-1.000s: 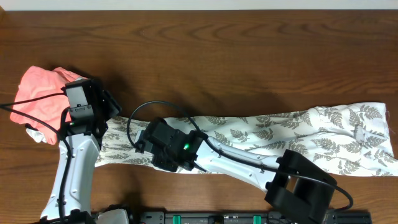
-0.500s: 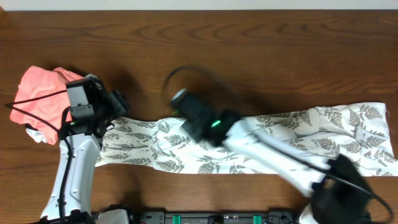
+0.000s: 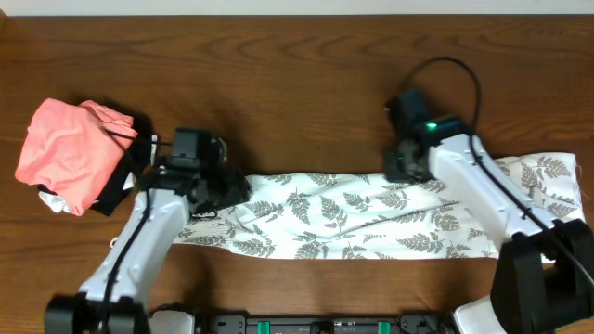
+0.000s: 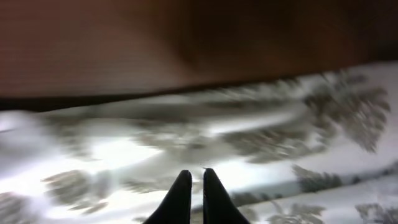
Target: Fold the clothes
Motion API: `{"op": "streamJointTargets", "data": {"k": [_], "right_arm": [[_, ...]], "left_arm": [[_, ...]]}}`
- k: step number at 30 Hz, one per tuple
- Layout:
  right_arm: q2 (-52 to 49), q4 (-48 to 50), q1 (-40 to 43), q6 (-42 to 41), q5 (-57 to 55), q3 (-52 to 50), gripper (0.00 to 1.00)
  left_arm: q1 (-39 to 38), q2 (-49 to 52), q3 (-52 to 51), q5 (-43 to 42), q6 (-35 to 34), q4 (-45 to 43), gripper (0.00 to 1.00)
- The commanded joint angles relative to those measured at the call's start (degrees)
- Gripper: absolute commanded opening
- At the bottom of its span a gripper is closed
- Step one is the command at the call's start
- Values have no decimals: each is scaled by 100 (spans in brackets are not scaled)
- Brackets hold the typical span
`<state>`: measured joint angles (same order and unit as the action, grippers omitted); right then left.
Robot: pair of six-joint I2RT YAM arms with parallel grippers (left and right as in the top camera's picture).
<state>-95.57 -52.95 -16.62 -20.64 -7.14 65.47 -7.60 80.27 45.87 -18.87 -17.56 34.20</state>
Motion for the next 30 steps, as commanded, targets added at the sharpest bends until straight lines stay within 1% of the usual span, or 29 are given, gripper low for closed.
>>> {"op": "streamJointTargets", "data": {"k": [1,5,8,11,13,23,27,30], "right_arm": [[-44,63,555,-160,55,-356,8],[-46,245,1165,125,52,-673,8],[-44,330,1458,184,57,-807,8],[-44,461,1685,310,55,-1001,12],[-44,566,1812,310,63,-1165,12],[-46,1502,2533,313,264,-2232,22],[-46,1768,2876,315,269,-2409,23],[-46,1840,3112,413,282,-2409,24]], "left_arm": [[-55,433,-63,136,122,0,63],[-52,960,-66,138,125,-205,63],[-52,1263,-63,138,122,-352,63],[-52,1528,-63,136,120,-404,63],[-52,1633,-63,136,120,-402,63],[-52,1725,-63,138,122,-339,63],[-52,1725,-63,140,120,-358,64],[-52,1725,-63,136,66,-538,63]]}}
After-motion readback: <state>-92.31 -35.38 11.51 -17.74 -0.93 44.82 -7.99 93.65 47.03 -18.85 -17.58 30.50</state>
